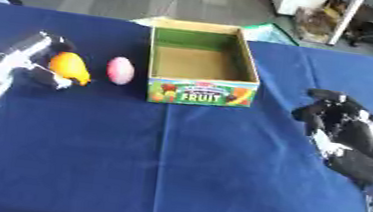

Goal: Pick up objects on the table and place them in the box.

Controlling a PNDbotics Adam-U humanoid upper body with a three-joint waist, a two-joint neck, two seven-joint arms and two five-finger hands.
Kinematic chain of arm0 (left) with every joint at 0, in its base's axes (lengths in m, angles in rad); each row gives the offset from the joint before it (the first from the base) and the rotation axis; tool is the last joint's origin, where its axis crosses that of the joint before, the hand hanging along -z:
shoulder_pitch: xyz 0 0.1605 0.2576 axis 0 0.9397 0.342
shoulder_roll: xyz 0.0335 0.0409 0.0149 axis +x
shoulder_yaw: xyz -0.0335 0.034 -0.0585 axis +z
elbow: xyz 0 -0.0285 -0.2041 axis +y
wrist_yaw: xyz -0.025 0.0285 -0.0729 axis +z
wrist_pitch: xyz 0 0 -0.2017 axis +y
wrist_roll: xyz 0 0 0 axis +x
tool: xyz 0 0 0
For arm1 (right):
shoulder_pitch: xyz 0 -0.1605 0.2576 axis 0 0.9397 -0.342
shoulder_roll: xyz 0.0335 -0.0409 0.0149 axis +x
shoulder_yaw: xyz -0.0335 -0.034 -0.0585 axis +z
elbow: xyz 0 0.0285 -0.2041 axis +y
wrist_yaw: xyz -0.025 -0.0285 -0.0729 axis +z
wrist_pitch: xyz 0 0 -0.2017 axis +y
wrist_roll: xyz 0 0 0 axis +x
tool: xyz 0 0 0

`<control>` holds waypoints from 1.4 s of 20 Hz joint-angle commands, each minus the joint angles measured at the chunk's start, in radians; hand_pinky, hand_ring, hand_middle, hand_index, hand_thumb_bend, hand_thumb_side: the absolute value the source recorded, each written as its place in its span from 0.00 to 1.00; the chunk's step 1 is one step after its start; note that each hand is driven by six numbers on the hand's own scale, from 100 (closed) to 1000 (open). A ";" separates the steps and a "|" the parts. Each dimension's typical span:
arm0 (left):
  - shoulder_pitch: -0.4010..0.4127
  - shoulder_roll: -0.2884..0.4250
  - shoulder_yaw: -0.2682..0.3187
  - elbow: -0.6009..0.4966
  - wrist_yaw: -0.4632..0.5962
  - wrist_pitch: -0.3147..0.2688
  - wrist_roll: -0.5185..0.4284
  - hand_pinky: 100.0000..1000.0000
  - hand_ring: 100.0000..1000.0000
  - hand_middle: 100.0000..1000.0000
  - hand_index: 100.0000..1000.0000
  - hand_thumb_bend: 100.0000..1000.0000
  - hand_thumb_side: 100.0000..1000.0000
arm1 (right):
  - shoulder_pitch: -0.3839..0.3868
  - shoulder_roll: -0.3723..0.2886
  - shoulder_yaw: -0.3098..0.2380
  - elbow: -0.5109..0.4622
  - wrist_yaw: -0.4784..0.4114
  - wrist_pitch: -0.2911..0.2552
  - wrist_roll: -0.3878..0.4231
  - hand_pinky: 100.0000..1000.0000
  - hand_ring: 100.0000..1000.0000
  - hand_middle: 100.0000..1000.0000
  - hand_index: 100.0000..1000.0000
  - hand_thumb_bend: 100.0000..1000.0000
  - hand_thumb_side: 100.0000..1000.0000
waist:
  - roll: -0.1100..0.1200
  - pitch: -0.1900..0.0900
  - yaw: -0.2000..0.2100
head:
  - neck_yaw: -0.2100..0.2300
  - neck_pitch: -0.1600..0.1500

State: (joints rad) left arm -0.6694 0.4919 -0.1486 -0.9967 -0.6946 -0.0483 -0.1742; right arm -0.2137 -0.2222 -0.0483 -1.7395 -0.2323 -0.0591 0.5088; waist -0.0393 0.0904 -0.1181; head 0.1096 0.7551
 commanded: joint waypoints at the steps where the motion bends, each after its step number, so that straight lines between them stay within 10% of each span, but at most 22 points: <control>1: -0.019 0.014 -0.007 -0.002 -0.048 -0.001 0.002 0.53 0.61 0.57 0.73 0.39 0.09 | -0.010 -0.006 0.000 -0.008 -0.007 -0.002 0.004 0.73 0.66 0.47 0.78 0.00 0.00 | 0.002 -0.010 -0.003 | 0.001 -0.006; 8: -0.017 0.025 0.018 -0.050 -0.133 0.029 0.087 0.32 0.35 0.24 0.47 0.00 0.08 | -0.010 -0.006 -0.001 -0.008 -0.007 -0.001 0.003 0.73 0.66 0.47 0.78 0.00 0.00 | 0.003 -0.012 -0.003 | -0.005 -0.007; 18: -0.091 0.035 0.019 -0.220 -0.062 0.028 0.100 0.31 0.32 0.19 0.43 0.00 0.06 | -0.010 -0.008 0.007 -0.006 -0.011 0.000 0.009 0.73 0.66 0.47 0.78 0.00 0.00 | 0.003 -0.019 -0.009 | 0.009 -0.001; 28: -0.224 -0.083 -0.023 -0.099 -0.053 -0.065 0.006 0.34 0.35 0.21 0.45 0.00 0.07 | -0.027 0.008 0.034 -0.007 -0.026 -0.002 0.038 0.73 0.66 0.46 0.78 0.00 0.00 | -0.016 -0.010 -0.085 | 0.053 -0.020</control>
State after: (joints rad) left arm -0.8637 0.4084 -0.1708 -1.0982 -0.7419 -0.0983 -0.1611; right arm -0.2242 -0.2064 -0.0162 -1.7391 -0.2501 -0.0594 0.5411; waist -0.0565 0.0934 -0.2065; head 0.1543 0.7464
